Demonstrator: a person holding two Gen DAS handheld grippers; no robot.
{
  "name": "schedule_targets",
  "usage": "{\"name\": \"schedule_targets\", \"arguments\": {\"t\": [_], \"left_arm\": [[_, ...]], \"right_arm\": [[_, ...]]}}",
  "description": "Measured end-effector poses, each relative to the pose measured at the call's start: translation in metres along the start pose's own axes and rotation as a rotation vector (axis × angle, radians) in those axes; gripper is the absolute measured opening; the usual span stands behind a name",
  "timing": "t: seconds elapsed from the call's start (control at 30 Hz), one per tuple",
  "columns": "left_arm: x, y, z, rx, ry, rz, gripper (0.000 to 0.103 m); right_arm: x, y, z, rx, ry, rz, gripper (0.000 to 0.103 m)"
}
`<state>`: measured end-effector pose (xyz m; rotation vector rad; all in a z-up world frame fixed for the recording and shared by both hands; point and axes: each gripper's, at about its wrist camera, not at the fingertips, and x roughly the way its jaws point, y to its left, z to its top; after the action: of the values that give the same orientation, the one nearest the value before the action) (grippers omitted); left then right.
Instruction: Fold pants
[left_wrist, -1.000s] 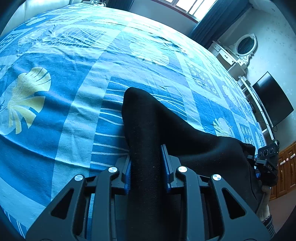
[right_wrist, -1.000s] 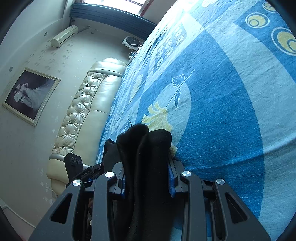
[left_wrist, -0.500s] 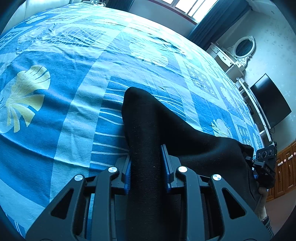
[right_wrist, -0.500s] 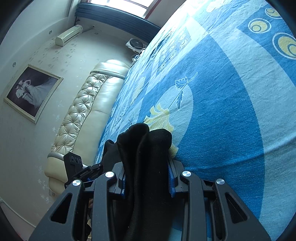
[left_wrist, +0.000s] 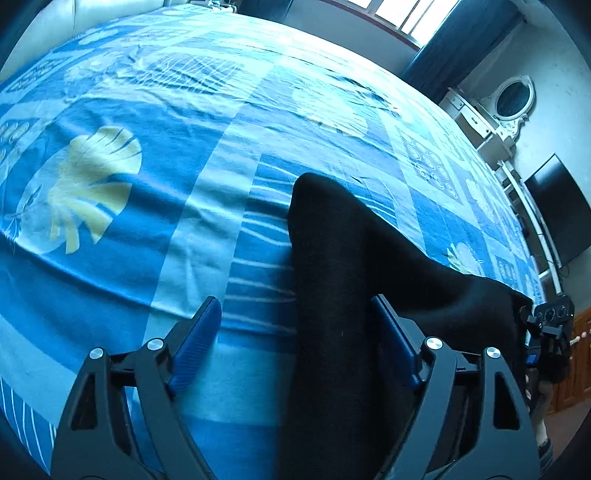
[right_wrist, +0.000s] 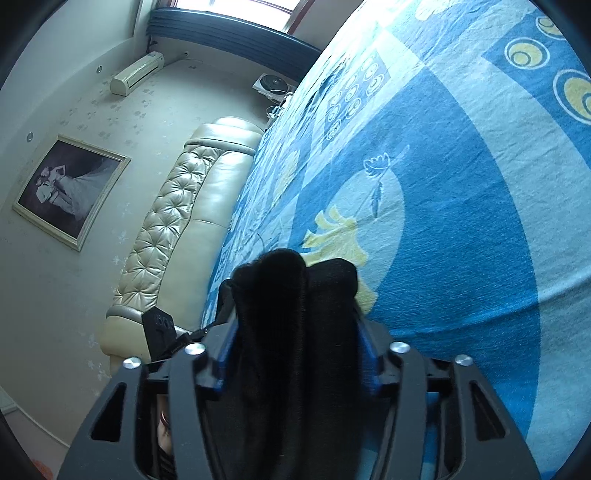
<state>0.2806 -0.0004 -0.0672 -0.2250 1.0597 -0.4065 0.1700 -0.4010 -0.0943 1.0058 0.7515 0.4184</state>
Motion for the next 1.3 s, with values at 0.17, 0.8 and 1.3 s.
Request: {"name": "schedule_targets", "arguments": {"t": [0.17,0.8,1.3], "left_arm": [[-0.030,0.013,-0.030,-0.010,0.014,-0.053,0.086],[-0.085,0.023,-0.138,-0.183,0.031,-0.264,0.088],[-0.078,0.032,-0.133,-0.272,0.036,-0.314,0.090]], "right_arm": [[-0.031,0.014,-0.021,0.040,-0.073,-0.055,0.078],[-0.103,0.027,-0.135,0.070,-0.046,-0.180,0.079],[-0.055,0.015,-0.101,0.147,-0.051,-0.163,0.081]]}}
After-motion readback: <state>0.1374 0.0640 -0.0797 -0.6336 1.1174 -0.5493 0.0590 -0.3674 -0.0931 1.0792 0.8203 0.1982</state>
